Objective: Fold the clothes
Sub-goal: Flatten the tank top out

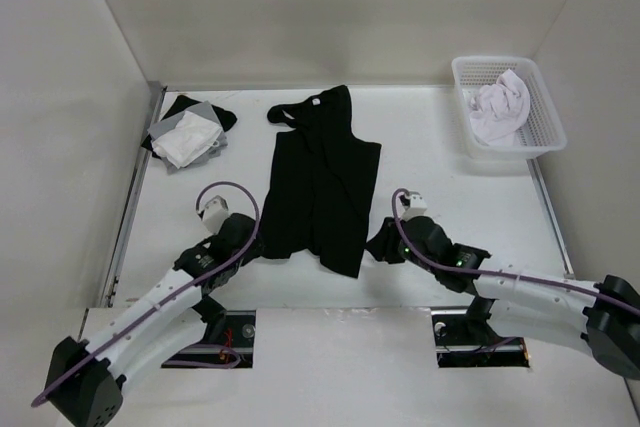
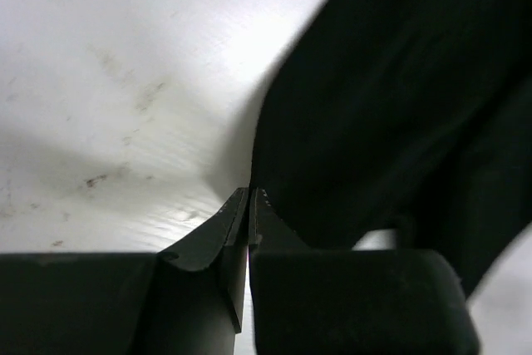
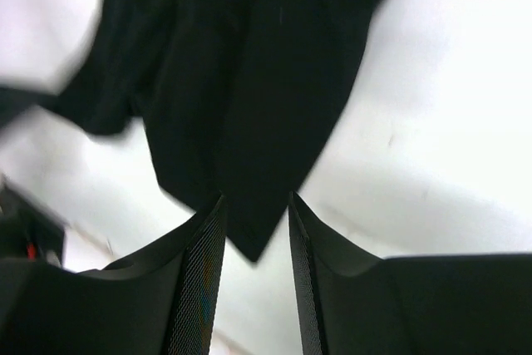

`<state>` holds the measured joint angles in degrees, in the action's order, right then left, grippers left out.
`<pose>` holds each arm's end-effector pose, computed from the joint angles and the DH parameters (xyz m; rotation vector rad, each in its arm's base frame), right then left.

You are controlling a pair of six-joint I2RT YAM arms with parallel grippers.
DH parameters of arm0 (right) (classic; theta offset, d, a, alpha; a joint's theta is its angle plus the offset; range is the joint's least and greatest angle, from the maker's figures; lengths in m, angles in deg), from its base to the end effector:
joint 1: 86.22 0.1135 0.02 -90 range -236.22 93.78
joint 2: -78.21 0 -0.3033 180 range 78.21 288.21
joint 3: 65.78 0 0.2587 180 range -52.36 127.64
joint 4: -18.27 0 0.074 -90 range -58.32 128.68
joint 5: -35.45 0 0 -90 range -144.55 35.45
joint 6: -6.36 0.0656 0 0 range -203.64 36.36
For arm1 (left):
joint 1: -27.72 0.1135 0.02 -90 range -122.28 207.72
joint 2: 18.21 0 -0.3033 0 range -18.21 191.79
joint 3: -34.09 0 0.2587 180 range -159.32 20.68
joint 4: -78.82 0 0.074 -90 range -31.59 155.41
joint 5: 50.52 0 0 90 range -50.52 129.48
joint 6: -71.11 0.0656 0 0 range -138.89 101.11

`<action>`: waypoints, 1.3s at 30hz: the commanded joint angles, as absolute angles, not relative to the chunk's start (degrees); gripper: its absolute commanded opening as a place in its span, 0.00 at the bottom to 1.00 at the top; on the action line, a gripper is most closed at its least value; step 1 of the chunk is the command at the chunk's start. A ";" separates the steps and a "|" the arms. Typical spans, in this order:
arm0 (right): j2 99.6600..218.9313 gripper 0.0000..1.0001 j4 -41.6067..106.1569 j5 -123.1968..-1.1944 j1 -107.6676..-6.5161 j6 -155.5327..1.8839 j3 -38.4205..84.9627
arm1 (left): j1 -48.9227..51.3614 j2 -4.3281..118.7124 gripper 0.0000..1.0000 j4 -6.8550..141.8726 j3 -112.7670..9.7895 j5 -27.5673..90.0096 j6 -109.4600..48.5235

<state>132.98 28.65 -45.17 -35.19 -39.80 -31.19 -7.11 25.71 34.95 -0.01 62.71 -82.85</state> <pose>0.1387 0.1545 0.2015 -0.0352 2.2056 0.8041 0.1264 -0.0564 0.1716 -0.7658 2.2994 -0.2785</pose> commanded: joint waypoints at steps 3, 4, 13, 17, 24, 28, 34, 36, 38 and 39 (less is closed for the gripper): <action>137.71 0.42 39.76 -43.57 -27.91 -34.78 -26.79 | -5.90 16.95 0.00 37.27 -5.60 63.74 -78.48; 138.50 0.43 40.46 -43.05 -26.77 -33.73 -26.18 | -5.72 16.07 0.00 38.15 -5.08 63.57 -77.96; 151.14 0.38 44.68 -39.88 -22.46 -28.01 -17.58 | -7.30 12.38 0.01 46.32 0.28 60.41 -74.88; 155.82 0.37 46.88 -38.82 -20.52 -26.16 -14.22 | -7.30 11.58 0.02 47.56 1.61 58.91 -73.56; 159.25 0.36 54.70 -33.55 -18.77 -22.38 -10.62 | -6.60 8.07 0.02 47.56 2.57 58.56 -71.71; 158.29 0.36 56.82 -31.09 -18.24 -19.92 -11.05 | -6.51 8.68 0.02 48.44 2.31 57.68 -71.10; 159.07 0.39 55.06 -31.96 -18.24 -20.18 -11.14 | -6.16 10.43 0.03 50.20 2.75 56.71 -71.10; 159.42 0.39 53.75 -32.49 -18.24 -20.71 -10.88 | -5.99 10.79 0.03 50.55 2.93 56.45 -71.10; 159.51 0.39 51.90 -33.63 -18.24 -20.97 -11.23 | -5.99 11.05 0.03 50.90 3.19 56.27 -71.27; 159.51 0.38 50.68 -34.25 -18.24 -21.06 -11.75 | -5.99 11.14 0.03 50.99 3.28 56.27 -71.27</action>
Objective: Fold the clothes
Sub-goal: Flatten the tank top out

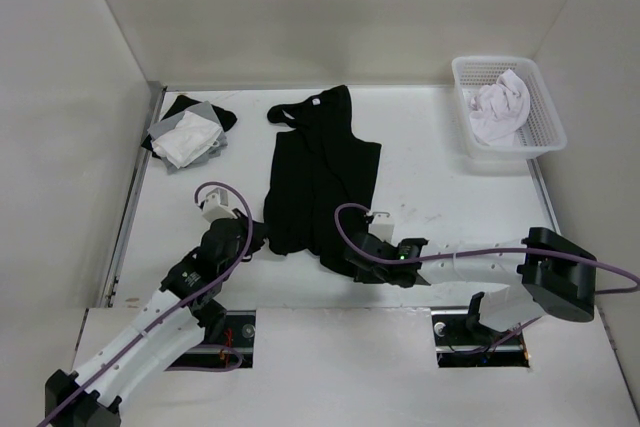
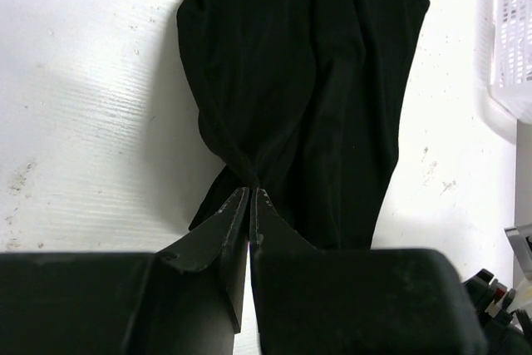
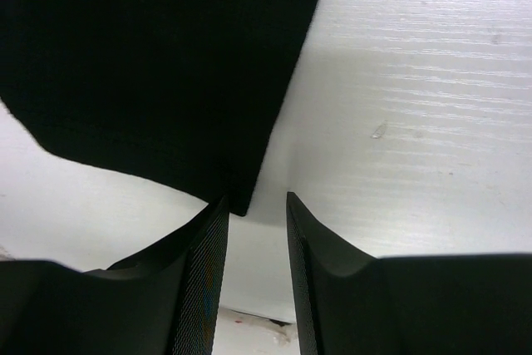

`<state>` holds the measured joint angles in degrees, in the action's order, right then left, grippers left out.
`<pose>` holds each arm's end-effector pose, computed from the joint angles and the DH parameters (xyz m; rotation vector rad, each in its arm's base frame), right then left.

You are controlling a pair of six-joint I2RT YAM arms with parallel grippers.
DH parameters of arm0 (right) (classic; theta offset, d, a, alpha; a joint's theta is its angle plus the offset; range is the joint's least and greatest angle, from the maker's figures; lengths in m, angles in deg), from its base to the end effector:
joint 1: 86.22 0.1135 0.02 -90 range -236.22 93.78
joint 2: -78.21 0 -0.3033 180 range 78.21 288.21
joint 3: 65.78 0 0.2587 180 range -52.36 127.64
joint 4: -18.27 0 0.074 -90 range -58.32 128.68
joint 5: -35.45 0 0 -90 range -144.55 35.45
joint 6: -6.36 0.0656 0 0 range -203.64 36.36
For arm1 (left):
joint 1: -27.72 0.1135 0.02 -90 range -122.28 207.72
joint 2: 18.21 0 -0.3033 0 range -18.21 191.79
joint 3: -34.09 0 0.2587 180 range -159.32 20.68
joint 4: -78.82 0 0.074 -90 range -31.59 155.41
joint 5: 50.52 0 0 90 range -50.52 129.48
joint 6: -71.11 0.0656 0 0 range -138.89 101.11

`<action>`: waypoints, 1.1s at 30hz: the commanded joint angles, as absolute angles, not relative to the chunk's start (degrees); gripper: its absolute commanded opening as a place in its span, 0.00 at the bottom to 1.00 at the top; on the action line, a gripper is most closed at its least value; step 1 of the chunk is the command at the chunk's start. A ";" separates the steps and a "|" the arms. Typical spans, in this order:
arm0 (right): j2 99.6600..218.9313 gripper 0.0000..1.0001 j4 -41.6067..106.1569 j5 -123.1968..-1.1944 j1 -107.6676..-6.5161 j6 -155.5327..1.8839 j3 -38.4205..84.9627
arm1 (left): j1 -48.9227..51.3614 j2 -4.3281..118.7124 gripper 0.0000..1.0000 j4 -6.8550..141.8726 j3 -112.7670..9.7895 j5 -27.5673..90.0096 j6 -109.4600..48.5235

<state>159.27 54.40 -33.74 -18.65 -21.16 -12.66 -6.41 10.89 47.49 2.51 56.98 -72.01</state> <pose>0.1210 0.2320 0.1702 -0.0057 2.6083 0.3418 0.1212 -0.0583 0.2063 -0.5348 2.0397 -0.6220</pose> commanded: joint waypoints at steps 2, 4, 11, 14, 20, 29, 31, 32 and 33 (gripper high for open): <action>159.43 0.38 49.09 -35.21 -18.50 -21.06 -12.54 | -5.90 11.49 0.03 50.99 3.45 56.09 -71.36; 159.60 0.37 47.94 -35.74 -18.67 -21.06 -13.16 | -5.81 11.49 0.03 51.08 3.45 56.09 -71.36; 161.01 0.30 47.59 -35.83 -18.76 -21.06 -13.43 | -5.37 11.67 0.03 51.43 3.72 56.01 -71.45; 160.66 0.31 47.76 -35.13 -18.94 -20.62 -13.78 | -5.28 11.58 0.03 51.34 3.72 56.01 -71.45; 159.86 0.35 50.14 -33.37 -19.12 -20.09 -13.43 | -5.11 11.23 0.03 50.99 3.37 55.92 -71.36; 160.49 0.12 49.08 -33.20 -19.38 -20.09 -13.95 | -4.23 11.67 0.03 51.43 2.75 55.22 -70.92; 158.91 0.06 48.82 -31.71 -19.38 -19.83 -14.48 | -3.53 11.58 0.03 51.43 2.49 54.95 -70.57; 157.25 0.03 48.99 -30.22 -19.38 -19.83 -14.74 | -3.26 11.41 0.03 51.43 2.14 54.78 -70.31; 155.05 0.01 49.60 -28.47 -19.29 -20.27 -14.75 | -2.91 11.23 0.03 51.43 1.61 54.69 -70.04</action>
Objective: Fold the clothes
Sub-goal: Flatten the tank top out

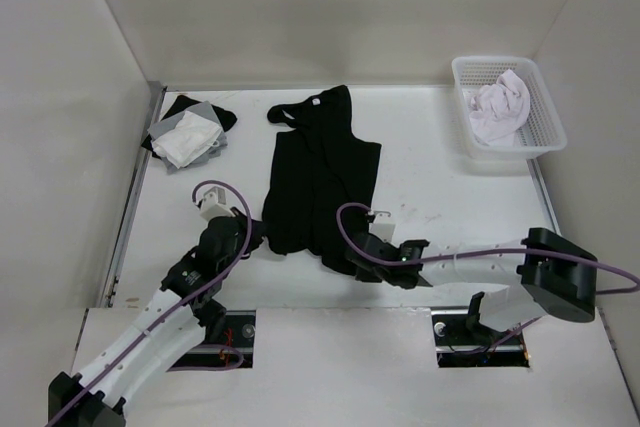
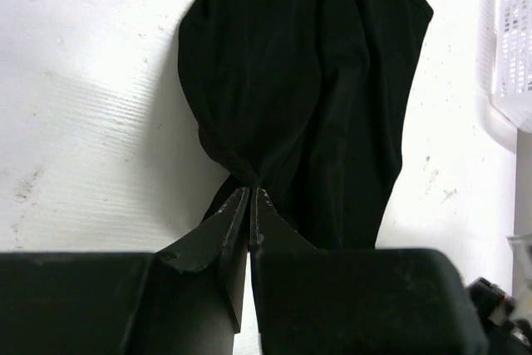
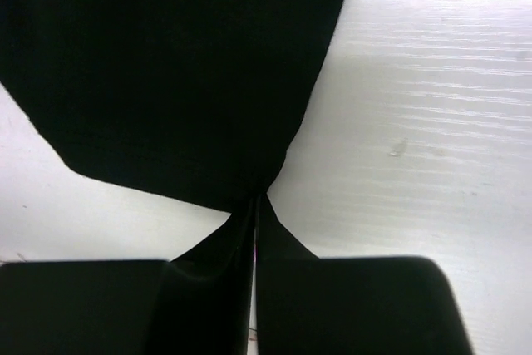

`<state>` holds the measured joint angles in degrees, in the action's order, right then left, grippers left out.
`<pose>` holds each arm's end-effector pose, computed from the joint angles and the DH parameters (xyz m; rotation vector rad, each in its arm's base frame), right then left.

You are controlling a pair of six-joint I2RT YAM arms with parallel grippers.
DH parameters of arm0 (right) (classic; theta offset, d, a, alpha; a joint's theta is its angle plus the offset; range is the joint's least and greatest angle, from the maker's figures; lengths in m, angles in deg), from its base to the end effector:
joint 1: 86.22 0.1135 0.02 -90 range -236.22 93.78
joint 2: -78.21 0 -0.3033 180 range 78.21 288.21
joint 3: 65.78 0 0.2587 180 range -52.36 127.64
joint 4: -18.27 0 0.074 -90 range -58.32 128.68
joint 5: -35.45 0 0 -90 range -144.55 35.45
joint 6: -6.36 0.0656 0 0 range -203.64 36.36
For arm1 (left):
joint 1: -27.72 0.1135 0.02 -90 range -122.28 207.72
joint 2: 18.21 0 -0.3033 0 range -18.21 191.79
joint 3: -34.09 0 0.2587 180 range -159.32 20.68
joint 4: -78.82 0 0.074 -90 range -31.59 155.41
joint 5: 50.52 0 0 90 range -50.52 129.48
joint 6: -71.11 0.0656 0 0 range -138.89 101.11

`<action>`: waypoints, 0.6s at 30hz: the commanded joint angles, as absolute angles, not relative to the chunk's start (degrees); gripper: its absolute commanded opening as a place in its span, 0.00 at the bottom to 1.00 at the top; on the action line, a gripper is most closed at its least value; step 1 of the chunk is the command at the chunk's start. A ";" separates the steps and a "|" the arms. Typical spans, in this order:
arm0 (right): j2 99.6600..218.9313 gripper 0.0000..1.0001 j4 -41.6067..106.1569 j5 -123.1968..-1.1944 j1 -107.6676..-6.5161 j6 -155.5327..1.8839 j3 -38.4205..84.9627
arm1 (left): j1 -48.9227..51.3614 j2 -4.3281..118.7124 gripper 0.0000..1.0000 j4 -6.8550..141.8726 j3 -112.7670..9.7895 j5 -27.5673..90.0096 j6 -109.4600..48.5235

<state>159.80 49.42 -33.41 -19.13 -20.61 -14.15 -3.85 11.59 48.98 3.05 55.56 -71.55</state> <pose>0.1250 0.2350 0.1660 0.0325 2.5754 0.3985 0.1252 -0.0556 0.2042 -0.5574 2.0321 -0.6161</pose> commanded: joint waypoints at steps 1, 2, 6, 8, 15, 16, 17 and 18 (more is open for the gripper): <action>152.07 0.00 50.39 -26.28 -19.29 -20.79 -14.75 | -2.47 10.79 0.02 51.43 0.65 54.60 -69.34; 148.21 0.00 51.79 -23.82 -18.94 -21.93 -14.40 | -1.69 10.09 0.02 51.34 -1.19 54.60 -68.38; 131.17 0.00 62.50 -15.47 -16.66 -27.46 -7.92 | 1.12 7.02 0.01 49.59 -11.72 54.86 -64.95; 125.18 0.00 68.13 -11.51 -15.69 -32.37 -0.81 | 2.88 6.22 0.01 48.45 -19.10 54.69 -64.07; 122.77 0.00 71.24 3.43 -9.02 -56.26 29.68 | 6.67 7.80 0.01 49.23 -42.65 55.65 -63.09; 123.73 0.00 70.01 5.63 -7.62 -59.87 33.82 | 6.84 8.41 0.01 50.02 -45.91 55.65 -63.27; 124.79 0.00 68.17 7.65 -5.78 -63.82 37.77 | 6.93 9.20 0.01 50.98 -48.99 55.65 -63.27; 125.93 0.00 65.63 9.59 -3.23 -68.47 41.55 | 6.93 10.08 0.01 51.60 -51.97 55.92 -63.10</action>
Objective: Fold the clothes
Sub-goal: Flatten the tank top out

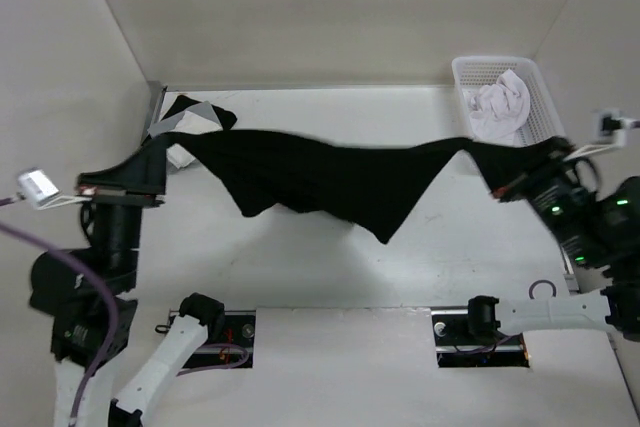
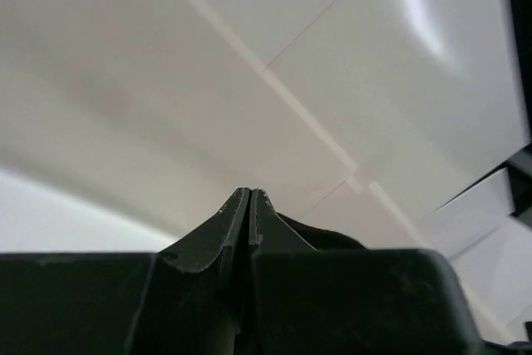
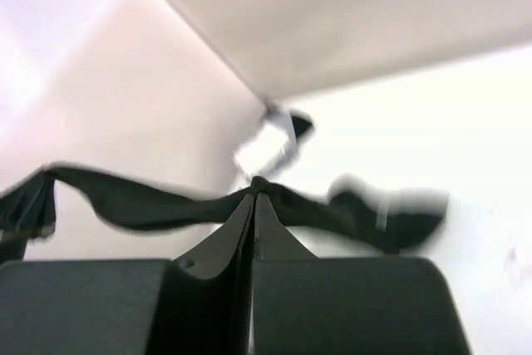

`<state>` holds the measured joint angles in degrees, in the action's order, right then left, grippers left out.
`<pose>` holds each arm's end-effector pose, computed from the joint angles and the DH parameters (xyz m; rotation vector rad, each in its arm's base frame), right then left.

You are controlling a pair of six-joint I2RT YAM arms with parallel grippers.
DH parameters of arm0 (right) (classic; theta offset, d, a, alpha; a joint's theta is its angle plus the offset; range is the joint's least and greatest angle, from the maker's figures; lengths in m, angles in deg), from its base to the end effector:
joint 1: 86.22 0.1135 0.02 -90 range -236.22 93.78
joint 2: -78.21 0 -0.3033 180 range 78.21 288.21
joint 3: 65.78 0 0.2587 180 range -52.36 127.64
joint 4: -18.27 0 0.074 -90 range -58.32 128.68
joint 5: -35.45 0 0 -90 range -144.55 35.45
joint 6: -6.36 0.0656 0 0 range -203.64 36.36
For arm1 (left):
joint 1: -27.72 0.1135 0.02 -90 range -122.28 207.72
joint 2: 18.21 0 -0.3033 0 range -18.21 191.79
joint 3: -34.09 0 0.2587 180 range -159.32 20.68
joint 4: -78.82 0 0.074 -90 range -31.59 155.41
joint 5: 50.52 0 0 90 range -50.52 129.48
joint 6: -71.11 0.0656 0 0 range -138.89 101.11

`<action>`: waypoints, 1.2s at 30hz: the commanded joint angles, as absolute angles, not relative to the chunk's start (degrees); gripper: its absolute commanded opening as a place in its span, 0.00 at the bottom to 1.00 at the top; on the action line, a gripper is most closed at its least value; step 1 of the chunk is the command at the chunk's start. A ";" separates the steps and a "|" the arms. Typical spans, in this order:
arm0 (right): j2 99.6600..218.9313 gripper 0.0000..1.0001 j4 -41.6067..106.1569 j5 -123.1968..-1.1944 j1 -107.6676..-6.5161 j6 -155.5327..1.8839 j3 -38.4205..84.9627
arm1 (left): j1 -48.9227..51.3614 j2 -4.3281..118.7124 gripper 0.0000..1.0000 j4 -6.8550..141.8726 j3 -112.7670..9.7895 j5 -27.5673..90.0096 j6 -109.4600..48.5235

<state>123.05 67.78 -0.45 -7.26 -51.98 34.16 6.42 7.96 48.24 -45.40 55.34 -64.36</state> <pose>0.0646 0.0535 0.5505 0.1572 1.5667 0.8452 0.0333 0.0063 0.5077 -0.5001 1.1279 -0.8585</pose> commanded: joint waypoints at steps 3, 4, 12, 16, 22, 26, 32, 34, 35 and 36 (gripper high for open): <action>128.57 0.00 52.83 14.17 3.63 -84.37 49.22 | 6.93 12.98 0.01 52.22 -60.24 59.25 -61.87; 129.36 0.00 46.86 14.09 5.30 -90.61 50.54 | 6.93 13.86 0.01 52.48 -62.44 60.04 -61.35; 134.20 0.00 14.46 12.07 7.09 -123.27 49.87 | 5.88 25.01 0.01 55.56 -68.62 63.65 -56.68; 133.42 0.00 20.31 8.13 -3.62 -113.04 38.73 | 6.49 30.03 0.01 55.91 -60.03 64.62 -57.20; 134.90 0.00 47.31 -22.22 -32.23 -72.44 27.54 | 12.98 30.91 0.01 58.98 -43.76 64.09 -62.83; 143.66 0.00 43.19 -45.73 -55.99 -65.63 29.87 | 19.49 41.86 0.01 63.10 -45.40 58.57 -65.11; 164.23 0.00 51.52 -54.11 -68.16 -62.81 59.65 | 22.58 57.70 0.00 63.74 -65.07 53.55 -65.65; 170.65 0.00 57.49 -54.64 -68.95 -62.81 73.08 | 23.54 60.44 0.00 62.86 -71.57 51.97 -65.73; 173.37 0.00 60.04 -54.90 -69.47 -62.90 79.32 | 23.89 60.97 0.00 62.94 -73.34 51.53 -65.73; 175.58 0.00 62.33 -55.08 -69.74 -62.98 84.78 | 24.07 61.32 0.00 62.94 -75.19 51.09 -65.73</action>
<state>175.14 58.14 -50.17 -69.12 -65.03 70.75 22.90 63.43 57.48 -67.39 53.66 -65.19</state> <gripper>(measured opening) 0.005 0.014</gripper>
